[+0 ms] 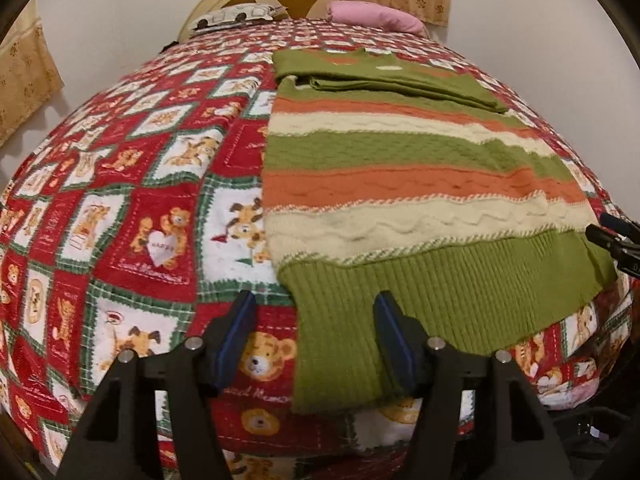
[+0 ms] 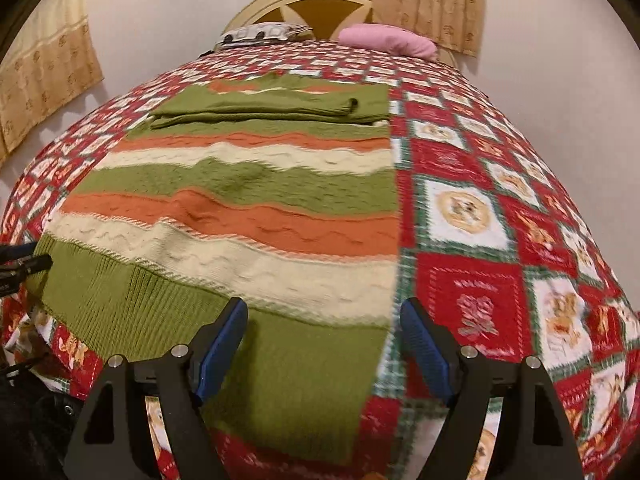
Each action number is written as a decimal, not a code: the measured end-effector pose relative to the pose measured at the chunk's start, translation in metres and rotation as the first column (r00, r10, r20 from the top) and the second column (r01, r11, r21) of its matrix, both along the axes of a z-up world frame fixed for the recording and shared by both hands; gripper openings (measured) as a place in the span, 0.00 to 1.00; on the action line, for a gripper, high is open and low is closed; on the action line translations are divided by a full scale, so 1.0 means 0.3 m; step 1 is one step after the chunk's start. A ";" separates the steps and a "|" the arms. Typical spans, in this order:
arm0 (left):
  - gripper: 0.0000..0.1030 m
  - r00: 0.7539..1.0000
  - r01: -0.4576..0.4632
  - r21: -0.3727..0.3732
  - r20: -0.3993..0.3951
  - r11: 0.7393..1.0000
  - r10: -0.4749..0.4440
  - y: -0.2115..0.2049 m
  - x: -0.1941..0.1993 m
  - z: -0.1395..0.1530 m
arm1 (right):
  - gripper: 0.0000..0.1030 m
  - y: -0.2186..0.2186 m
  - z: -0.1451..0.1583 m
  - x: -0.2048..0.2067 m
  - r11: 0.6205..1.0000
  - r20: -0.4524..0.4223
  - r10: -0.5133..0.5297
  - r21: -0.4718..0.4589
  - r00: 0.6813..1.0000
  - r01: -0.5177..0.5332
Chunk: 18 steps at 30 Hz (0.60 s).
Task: Fold small clothes
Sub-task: 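Move both grippers to the ribbed green hem of the sweater, then close both grippers on the ribbed hem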
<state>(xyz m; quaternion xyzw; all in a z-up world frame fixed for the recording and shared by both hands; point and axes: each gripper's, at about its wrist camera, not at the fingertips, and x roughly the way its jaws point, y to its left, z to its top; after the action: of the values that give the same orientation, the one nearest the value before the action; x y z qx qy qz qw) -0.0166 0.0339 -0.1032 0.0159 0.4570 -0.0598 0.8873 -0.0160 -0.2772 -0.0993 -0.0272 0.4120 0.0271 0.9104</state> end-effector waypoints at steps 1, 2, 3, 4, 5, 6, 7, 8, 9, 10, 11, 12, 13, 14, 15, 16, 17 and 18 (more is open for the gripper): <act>0.63 1.000 0.003 -0.006 -0.009 1.000 -0.003 0.000 0.001 -0.006 | 0.77 -0.011 -0.002 -0.008 1.000 -0.009 -0.005 0.008 1.000 0.005; 0.62 1.000 0.005 -0.017 -0.017 1.000 -0.005 0.002 0.002 -0.013 | 0.77 -0.017 -0.005 -0.013 1.000 -0.017 -0.011 0.009 1.000 0.011; 0.62 1.000 0.004 -0.021 -0.016 1.000 -0.005 0.001 0.001 -0.011 | 0.77 -0.025 -0.010 -0.017 1.000 -0.022 -0.017 0.005 1.000 0.017; 0.62 1.000 0.004 -0.025 -0.015 1.000 -0.005 0.004 0.001 -0.011 | 0.77 -0.030 -0.014 -0.018 1.000 -0.024 -0.020 0.004 1.000 0.020; 0.60 1.000 0.007 -0.028 -0.013 1.000 -0.008 0.003 0.000 -0.010 | 0.77 -0.037 -0.024 -0.022 1.000 -0.033 -0.021 0.009 0.999 0.022; 0.55 1.000 0.011 -0.032 -0.014 0.999 -0.011 0.000 -0.002 -0.009 | 0.77 -0.041 -0.030 -0.023 1.000 -0.040 -0.020 0.015 0.999 0.021; 0.53 1.000 0.016 -0.035 -0.014 0.999 -0.016 -0.003 -0.003 -0.009 | 0.77 -0.043 -0.041 -0.024 0.999 -0.053 -0.017 0.031 0.998 0.018; 0.50 1.000 0.024 -0.034 -0.011 0.999 -0.024 -0.008 -0.006 -0.008 | 0.72 -0.039 -0.046 -0.025 0.999 -0.056 -0.014 0.037 0.998 0.016; 0.44 0.999 0.030 -0.035 -0.011 0.999 -0.031 -0.013 -0.007 -0.007 | 0.64 -0.031 -0.046 -0.029 0.999 -0.050 -0.006 0.043 0.999 0.008; 0.41 0.999 0.041 -0.040 -0.011 0.998 -0.041 -0.019 -0.010 -0.006 | 0.59 -0.022 -0.043 -0.034 0.999 -0.048 0.008 0.049 0.999 -0.006; 0.37 0.999 0.048 -0.043 -0.010 0.998 -0.048 -0.024 -0.013 -0.005 | 0.47 -0.015 -0.043 -0.037 0.998 -0.048 0.024 0.060 0.999 -0.021; 0.35 0.999 0.051 -0.044 -0.010 0.998 -0.051 -0.025 -0.012 -0.005 | 0.41 -0.009 -0.042 -0.040 0.997 -0.049 0.037 0.070 0.998 -0.033; 0.34 0.998 0.054 -0.049 -0.011 0.997 -0.055 -0.025 -0.012 -0.005 | 0.40 -0.006 -0.042 -0.041 0.997 -0.050 0.040 0.071 0.998 -0.036; 0.34 0.998 0.054 -0.058 -0.014 0.997 -0.055 -0.021 -0.010 -0.007 | 0.39 -0.007 -0.043 -0.043 0.996 -0.049 0.042 0.075 0.998 -0.038; 0.34 0.999 0.050 -0.063 -0.017 0.997 -0.051 -0.018 -0.008 -0.007 | 0.39 -0.011 -0.044 -0.044 0.996 -0.048 0.042 0.083 0.998 -0.038; 0.37 0.999 0.045 -0.060 -0.018 0.997 -0.046 -0.016 -0.006 -0.007 | 0.39 -0.022 -0.045 -0.045 0.994 -0.048 0.038 0.102 0.998 -0.033; 0.39 0.999 0.036 -0.052 -0.016 0.998 -0.037 -0.014 -0.006 -0.007 | 0.38 -0.028 -0.045 -0.047 0.993 -0.048 0.035 0.114 0.998 -0.030; 0.42 0.999 0.032 -0.049 -0.017 0.998 -0.033 -0.014 -0.006 -0.007 | 0.35 -0.030 -0.045 -0.049 0.992 -0.048 0.035 0.122 0.998 -0.029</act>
<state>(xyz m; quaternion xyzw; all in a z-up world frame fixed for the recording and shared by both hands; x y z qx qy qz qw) -0.0184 0.0296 -0.1052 0.0015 0.4628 -0.0855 0.8823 -0.0308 -0.2862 -0.1129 0.0222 0.4316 0.0671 0.8993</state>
